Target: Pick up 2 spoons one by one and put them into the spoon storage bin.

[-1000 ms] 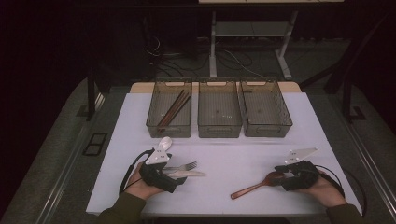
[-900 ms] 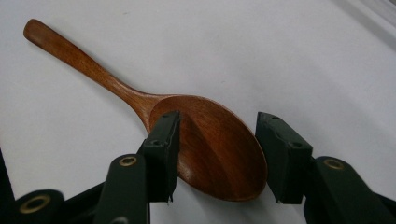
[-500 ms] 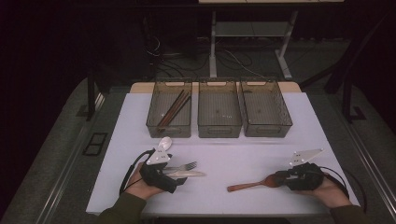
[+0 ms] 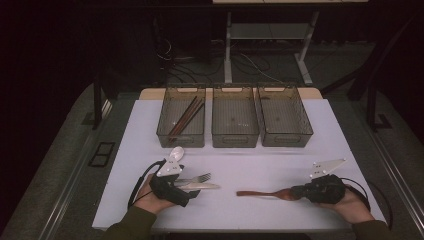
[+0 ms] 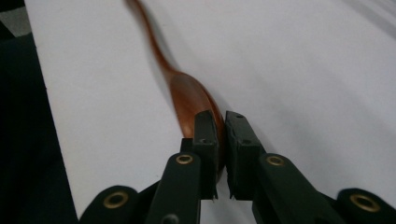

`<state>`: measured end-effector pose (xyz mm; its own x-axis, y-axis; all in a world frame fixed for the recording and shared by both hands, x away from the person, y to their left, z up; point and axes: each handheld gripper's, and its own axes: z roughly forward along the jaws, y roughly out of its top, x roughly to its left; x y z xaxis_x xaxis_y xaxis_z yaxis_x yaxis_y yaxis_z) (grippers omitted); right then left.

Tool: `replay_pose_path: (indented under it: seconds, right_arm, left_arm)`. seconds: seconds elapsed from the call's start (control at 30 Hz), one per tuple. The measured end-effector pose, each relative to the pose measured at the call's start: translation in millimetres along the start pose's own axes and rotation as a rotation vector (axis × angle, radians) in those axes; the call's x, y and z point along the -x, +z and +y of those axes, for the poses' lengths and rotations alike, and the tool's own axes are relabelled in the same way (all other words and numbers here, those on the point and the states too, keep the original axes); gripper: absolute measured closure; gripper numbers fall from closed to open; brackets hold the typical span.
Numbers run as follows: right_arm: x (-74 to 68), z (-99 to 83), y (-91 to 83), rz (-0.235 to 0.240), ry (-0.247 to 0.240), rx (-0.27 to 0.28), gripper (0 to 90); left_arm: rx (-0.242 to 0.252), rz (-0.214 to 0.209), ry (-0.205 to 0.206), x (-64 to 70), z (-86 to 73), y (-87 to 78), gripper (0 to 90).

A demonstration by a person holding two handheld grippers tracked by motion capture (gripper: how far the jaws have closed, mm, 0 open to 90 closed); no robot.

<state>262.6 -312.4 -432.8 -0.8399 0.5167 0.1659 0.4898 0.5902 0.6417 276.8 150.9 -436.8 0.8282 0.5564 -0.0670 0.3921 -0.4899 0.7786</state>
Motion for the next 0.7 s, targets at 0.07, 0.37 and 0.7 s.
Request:
replay_pose_path:
  seconds: [0.07, 0.37, 0.7]
  right_arm:
    - [-0.6, 1.3, 1.2, -0.008, -0.004, 0.006, 84.7]
    - [-1.7, 7.7, 7.0, -0.023, -0.003, 0.036, 84.8]
    - [1.3, 11.1, 2.2, -0.063, 0.033, 0.087, 84.7]
  left_arm:
    - [0.0, 0.001, 0.0, -0.1, 0.1, -0.1, 0.0]
    - [-0.001, -0.003, 0.0, -0.3, -0.1, -0.3, 0.0]
    - [-0.001, -0.006, 0.0, -0.1, -0.4, 0.1, 0.0]
